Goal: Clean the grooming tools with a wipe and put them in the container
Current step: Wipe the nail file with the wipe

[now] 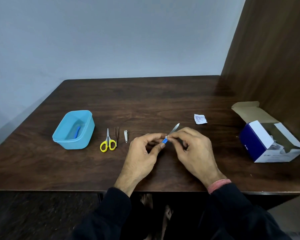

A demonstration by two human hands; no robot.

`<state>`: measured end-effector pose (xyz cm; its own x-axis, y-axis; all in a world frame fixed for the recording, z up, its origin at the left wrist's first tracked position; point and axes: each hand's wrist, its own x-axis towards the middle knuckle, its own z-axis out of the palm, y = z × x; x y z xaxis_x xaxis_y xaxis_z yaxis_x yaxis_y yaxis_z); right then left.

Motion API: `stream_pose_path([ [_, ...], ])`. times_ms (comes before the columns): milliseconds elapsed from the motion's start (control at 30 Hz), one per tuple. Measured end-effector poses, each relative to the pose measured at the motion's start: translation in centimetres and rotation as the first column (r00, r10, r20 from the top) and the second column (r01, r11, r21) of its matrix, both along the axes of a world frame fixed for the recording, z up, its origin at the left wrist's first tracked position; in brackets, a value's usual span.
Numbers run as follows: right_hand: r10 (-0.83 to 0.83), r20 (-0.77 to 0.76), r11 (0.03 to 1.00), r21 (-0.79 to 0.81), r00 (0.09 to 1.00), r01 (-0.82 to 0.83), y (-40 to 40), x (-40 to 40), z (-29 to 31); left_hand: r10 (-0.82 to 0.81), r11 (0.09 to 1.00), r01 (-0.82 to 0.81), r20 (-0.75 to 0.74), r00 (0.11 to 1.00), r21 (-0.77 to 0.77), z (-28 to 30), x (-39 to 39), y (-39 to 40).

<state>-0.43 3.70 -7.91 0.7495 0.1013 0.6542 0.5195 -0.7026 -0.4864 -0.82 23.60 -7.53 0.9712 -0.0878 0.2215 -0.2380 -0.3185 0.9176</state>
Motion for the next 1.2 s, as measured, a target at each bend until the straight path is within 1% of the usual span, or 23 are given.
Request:
stream_pose_path([
  [133,0.111,-0.016,0.993,-0.044,0.994,-0.111,-0.1,-0.2,0.1,-0.016,1.000,0.016,-0.008,1.000,-0.019,0.0,0.0,0.0],
  [267,0.046,-0.041,0.999,0.032,0.998,-0.044,-0.2,0.0,0.4,-0.029,0.999,0.028,-0.029,0.999,-0.029,0.0,0.0,-0.1],
  [400,0.148,-0.062,0.989,0.035,0.987,-0.146,-0.1,-0.1,0.6,-0.034,0.997,0.032,-0.019,0.999,-0.064,0.2,-0.1,0.0],
  [633,0.182,-0.079,0.983,0.051,0.980,-0.179,-0.3,-0.2,0.9,-0.030,0.996,0.029,-0.016,0.999,-0.083,0.3,-0.1,0.0],
  [733,0.114,-0.064,0.993,0.042,0.991,-0.111,-0.1,-0.2,0.9,-0.021,0.998,0.021,-0.001,1.000,-0.063,0.3,-0.1,-0.1],
  [800,0.040,-0.071,0.995,0.091,0.997,-0.033,-0.2,0.1,0.9,0.000,0.999,0.001,0.008,1.000,-0.049,0.4,-0.2,-0.2],
  [833,0.036,-0.081,0.993,0.115,0.996,-0.027,-0.2,0.1,0.9,0.008,0.999,-0.008,0.008,1.000,-0.047,0.4,-0.3,-0.3],
  [933,0.126,-0.090,0.984,0.137,0.988,-0.113,-0.2,-0.2,1.1,-0.004,0.999,0.004,0.010,1.000,-0.039,0.5,-0.4,-0.2],
  [1033,0.152,-0.095,0.981,0.137,0.984,-0.138,-0.1,-0.2,1.1,-0.007,0.999,0.007,0.010,1.000,-0.041,0.5,-0.5,-0.2],
  [1200,0.207,-0.097,0.977,0.078,0.974,-0.199,-0.2,-0.1,1.1,-0.019,0.998,0.018,-0.016,1.000,-0.064,0.7,-0.6,-0.1],
])
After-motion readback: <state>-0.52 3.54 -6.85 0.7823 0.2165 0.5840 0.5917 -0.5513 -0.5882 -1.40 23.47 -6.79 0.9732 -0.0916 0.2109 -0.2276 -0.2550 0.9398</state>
